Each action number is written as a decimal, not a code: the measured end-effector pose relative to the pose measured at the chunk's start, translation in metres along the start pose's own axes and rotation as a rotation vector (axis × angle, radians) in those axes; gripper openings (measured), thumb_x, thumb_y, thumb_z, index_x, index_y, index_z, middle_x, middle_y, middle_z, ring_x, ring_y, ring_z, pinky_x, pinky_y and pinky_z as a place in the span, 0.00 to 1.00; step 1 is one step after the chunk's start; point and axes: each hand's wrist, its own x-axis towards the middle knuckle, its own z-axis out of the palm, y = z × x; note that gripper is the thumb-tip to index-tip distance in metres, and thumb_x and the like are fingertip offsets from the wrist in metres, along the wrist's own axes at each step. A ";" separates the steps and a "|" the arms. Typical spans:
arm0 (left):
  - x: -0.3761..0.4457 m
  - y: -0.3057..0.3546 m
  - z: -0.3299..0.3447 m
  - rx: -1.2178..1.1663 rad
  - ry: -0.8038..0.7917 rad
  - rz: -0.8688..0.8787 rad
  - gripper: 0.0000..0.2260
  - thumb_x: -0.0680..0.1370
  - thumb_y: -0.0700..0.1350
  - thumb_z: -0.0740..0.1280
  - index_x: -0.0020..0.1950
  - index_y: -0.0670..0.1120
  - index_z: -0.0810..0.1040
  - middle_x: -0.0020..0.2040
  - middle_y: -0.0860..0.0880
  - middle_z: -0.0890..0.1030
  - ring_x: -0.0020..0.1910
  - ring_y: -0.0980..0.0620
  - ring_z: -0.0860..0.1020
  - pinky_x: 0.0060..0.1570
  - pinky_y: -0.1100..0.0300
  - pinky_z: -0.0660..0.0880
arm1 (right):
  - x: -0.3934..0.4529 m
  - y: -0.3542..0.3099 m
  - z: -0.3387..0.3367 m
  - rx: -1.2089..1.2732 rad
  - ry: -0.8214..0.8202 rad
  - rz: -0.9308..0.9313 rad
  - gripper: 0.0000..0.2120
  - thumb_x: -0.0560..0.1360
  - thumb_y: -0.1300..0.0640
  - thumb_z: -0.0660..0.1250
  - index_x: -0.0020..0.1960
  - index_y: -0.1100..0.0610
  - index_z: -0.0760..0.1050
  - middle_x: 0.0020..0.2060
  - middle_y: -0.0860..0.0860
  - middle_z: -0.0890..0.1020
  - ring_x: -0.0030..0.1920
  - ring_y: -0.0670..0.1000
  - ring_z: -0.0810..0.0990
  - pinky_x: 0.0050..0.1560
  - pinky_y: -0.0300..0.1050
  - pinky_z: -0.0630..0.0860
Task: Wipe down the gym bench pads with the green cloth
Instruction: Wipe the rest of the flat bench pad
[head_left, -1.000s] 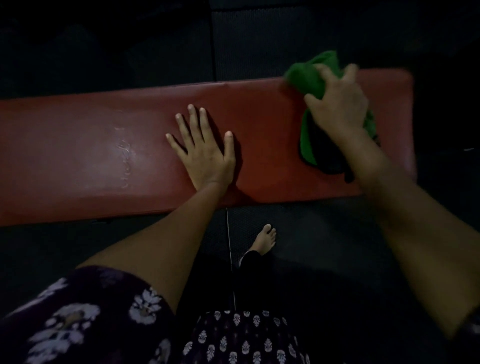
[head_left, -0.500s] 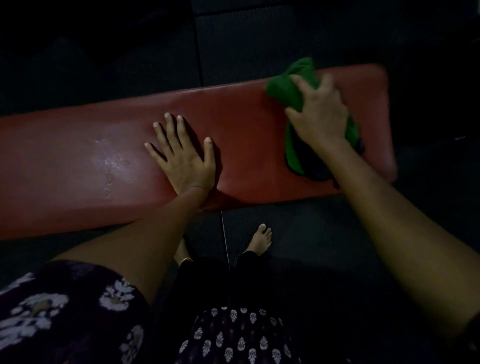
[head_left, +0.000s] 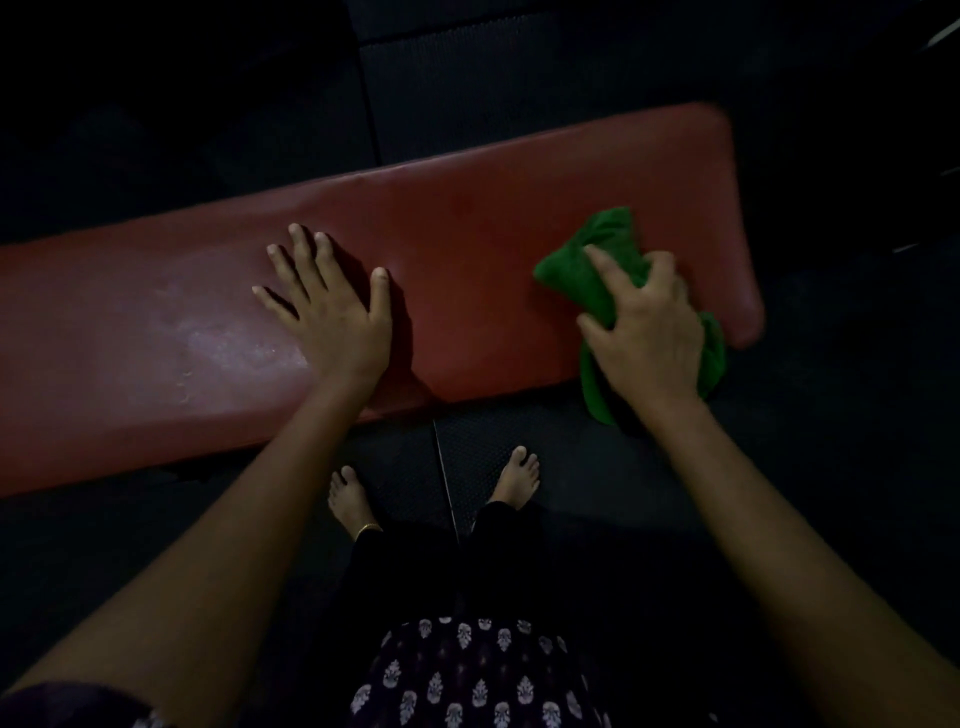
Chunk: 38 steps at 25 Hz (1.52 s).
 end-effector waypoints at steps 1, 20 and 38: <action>0.000 0.004 -0.002 0.007 0.012 -0.012 0.29 0.80 0.55 0.55 0.76 0.40 0.56 0.78 0.43 0.49 0.77 0.43 0.44 0.71 0.40 0.37 | 0.000 0.005 0.000 0.045 0.031 0.162 0.29 0.74 0.49 0.67 0.73 0.46 0.62 0.62 0.59 0.67 0.54 0.58 0.72 0.45 0.48 0.70; -0.010 0.128 0.044 -0.065 0.020 0.238 0.29 0.79 0.56 0.50 0.76 0.44 0.55 0.78 0.46 0.53 0.77 0.46 0.48 0.71 0.45 0.35 | 0.071 0.085 -0.029 0.043 0.043 0.181 0.28 0.75 0.47 0.64 0.73 0.48 0.62 0.64 0.61 0.66 0.57 0.62 0.72 0.50 0.52 0.72; -0.010 0.130 0.053 -0.034 0.090 0.243 0.29 0.78 0.55 0.51 0.74 0.41 0.60 0.76 0.42 0.59 0.76 0.42 0.53 0.71 0.39 0.43 | 0.142 0.005 -0.029 -0.043 -0.005 -0.265 0.27 0.75 0.43 0.61 0.72 0.47 0.63 0.69 0.58 0.63 0.62 0.59 0.68 0.53 0.52 0.70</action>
